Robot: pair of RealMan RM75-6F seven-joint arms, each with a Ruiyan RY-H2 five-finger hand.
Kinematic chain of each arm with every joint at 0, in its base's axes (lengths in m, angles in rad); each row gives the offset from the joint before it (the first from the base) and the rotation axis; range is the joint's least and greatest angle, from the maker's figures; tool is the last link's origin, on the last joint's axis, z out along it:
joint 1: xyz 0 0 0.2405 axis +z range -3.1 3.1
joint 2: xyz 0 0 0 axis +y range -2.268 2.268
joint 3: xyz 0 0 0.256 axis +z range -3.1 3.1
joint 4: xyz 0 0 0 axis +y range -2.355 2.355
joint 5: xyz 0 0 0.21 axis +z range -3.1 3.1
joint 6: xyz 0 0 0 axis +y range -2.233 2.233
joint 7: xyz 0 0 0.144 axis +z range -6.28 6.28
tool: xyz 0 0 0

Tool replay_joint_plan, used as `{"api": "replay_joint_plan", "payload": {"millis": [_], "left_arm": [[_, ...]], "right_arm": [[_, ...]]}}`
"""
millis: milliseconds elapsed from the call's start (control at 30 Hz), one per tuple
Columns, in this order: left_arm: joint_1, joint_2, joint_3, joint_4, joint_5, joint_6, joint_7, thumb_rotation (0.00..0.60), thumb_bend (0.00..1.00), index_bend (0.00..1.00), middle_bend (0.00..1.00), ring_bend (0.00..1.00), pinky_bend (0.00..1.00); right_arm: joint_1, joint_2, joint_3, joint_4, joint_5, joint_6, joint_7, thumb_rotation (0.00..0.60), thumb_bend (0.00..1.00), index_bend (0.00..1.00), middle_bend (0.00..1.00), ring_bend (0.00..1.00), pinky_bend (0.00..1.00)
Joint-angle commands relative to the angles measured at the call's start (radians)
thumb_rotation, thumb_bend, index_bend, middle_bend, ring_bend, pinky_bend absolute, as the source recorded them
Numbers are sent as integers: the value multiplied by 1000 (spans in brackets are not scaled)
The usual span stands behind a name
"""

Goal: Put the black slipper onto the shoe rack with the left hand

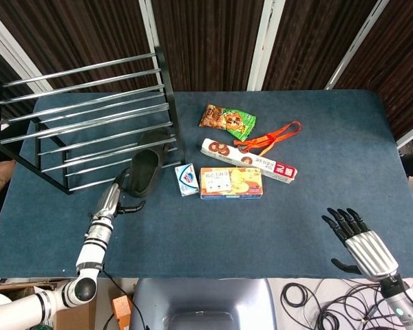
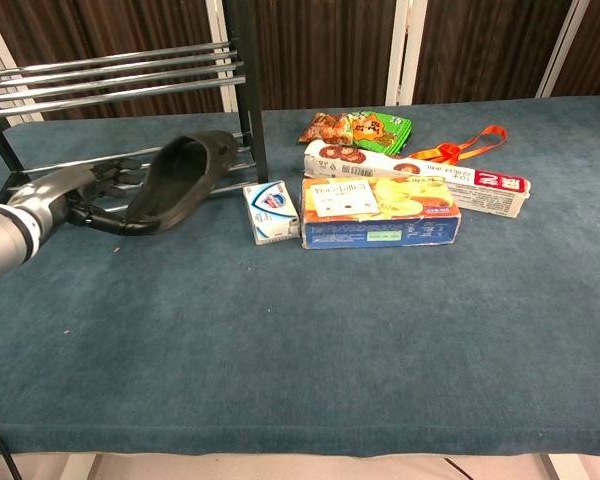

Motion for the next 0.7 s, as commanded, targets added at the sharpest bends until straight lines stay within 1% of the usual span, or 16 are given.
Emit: {"api": "replay_joint_plan", "payload": {"millis": [33, 200, 367, 500, 567, 633, 700], "left_arm": [[2, 1, 18, -25, 27, 0, -10, 562, 250, 0, 73, 56, 297], [-4, -17, 32, -36, 80, 10, -40, 599, 275, 0, 55, 43, 295], [-20, -55, 35, -2, 147, 5, -112, 600, 289, 0, 30, 15, 287], [-27, -70, 51, 28, 217, 4, -168, 600, 298, 0, 14, 0, 278], [-26, -73, 60, 43, 252, 29, -168, 600, 305, 0, 13, 0, 277], [-17, -76, 71, 52, 292, 77, -163, 600, 315, 0, 17, 2, 277], [0, -71, 84, 45, 331, 132, -155, 600, 336, 0, 42, 25, 280]], "right_arm": [[0, 0, 0, 0, 1, 0, 1, 600, 113, 0, 0, 0, 0], [1, 0, 0, 0, 1, -5, -1, 600, 114, 0, 0, 0, 0], [1, 1, 0, -1, 2, -5, 0, 600, 113, 0, 0, 0, 0], [0, 4, 1, 1, 4, -2, 6, 600, 114, 0, 0, 0, 0], [-1, 5, 1, 2, 3, 1, 10, 600, 113, 0, 0, 0, 0], [-2, 5, 0, 4, 2, 4, 12, 600, 114, 0, 0, 0, 0], [-2, 5, -1, 6, 1, 3, 13, 600, 113, 0, 0, 0, 0]]}}
